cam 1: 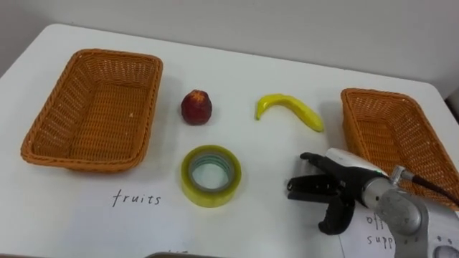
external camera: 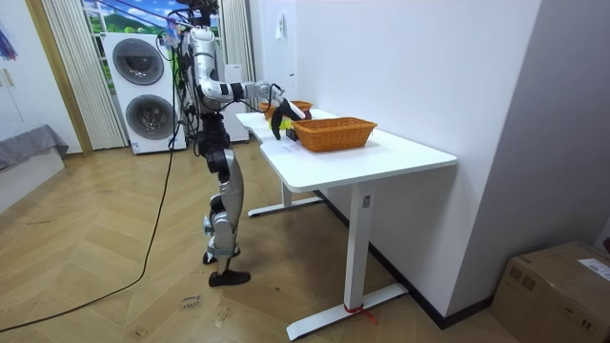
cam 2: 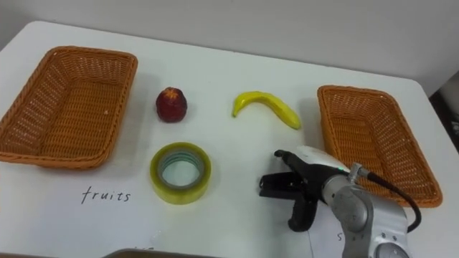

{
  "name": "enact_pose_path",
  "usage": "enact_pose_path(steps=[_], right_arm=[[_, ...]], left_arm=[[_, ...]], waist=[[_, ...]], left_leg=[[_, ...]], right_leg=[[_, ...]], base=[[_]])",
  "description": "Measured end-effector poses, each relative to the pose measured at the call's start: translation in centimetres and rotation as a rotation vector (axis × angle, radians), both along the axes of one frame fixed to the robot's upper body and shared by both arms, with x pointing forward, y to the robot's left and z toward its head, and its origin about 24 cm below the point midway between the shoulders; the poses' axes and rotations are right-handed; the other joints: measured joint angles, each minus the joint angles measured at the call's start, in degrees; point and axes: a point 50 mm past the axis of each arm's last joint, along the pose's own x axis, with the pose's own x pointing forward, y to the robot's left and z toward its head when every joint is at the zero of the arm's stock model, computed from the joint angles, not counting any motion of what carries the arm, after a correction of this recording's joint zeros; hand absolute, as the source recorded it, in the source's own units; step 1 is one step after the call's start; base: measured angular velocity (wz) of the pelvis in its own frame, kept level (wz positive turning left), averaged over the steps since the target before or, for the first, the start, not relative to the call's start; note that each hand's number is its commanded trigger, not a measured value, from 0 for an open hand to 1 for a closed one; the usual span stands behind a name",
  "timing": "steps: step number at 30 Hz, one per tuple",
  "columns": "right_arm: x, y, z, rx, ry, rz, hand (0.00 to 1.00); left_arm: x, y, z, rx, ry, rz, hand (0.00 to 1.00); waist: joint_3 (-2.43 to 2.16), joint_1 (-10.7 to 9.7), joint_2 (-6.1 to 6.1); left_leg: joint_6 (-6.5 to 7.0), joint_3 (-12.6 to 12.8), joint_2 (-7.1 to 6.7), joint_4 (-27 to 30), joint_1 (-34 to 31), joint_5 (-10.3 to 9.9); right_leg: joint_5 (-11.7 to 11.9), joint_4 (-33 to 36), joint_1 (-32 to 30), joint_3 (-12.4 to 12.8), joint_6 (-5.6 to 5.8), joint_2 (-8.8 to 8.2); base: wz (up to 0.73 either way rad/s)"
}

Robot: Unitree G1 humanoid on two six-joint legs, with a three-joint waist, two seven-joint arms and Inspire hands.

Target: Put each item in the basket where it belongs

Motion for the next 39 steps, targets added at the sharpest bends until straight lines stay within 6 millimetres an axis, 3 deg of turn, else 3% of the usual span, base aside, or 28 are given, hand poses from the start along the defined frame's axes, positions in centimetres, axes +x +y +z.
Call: enact_pose_path(steps=[9,10,11,39], right_arm=[[0.1,-0.3,-0.5,-0.007,-0.009,-0.030,0.00],[0.1,-0.3,-0.5,-0.007,-0.010,-0.032,0.25],[0.1,-0.3,-0.6,-0.008,-0.013,-0.033,1.00],[0.9,-0.4,-1.2,0.027,-0.095,-0.070,1.00]], left_arm=[[0.1,-0.2,0.3,0.002,-0.038,-0.018,0.00],[0.2,-0.2,0.3,0.001,-0.040,-0.019,0.00],[0.4,-0.3,0.3,-0.001,-0.043,-0.021,0.00],[1.1,-0.9,0.3,-0.026,-0.066,-0.031,0.00]], waist=[[-0.16,0.4,-0.16],[-0.17,0.4,-0.17],[-0.18,0.4,-0.18],[-0.29,0.3,0.11]], left_leg=[[0.00,-0.1,0.02,0.2,0.0,0.0],[0.00,-0.1,0.02,0.2,0.0,0.0],[0.00,-0.1,0.02,0.2,0.0,0.0],[0.00,-0.2,0.10,0.5,-0.3,0.0]], right_leg=[[0.1,0.1,0.1,-0.5,-0.01,-0.06],[0.1,0.1,0.1,-0.5,-0.01,-0.06],[0.1,0.1,0.1,-0.6,0.01,-0.08],[0.3,0.0,0.0,-1.5,0.00,-0.09]], base=[[0.00],[0.00],[0.00],[0.00]])
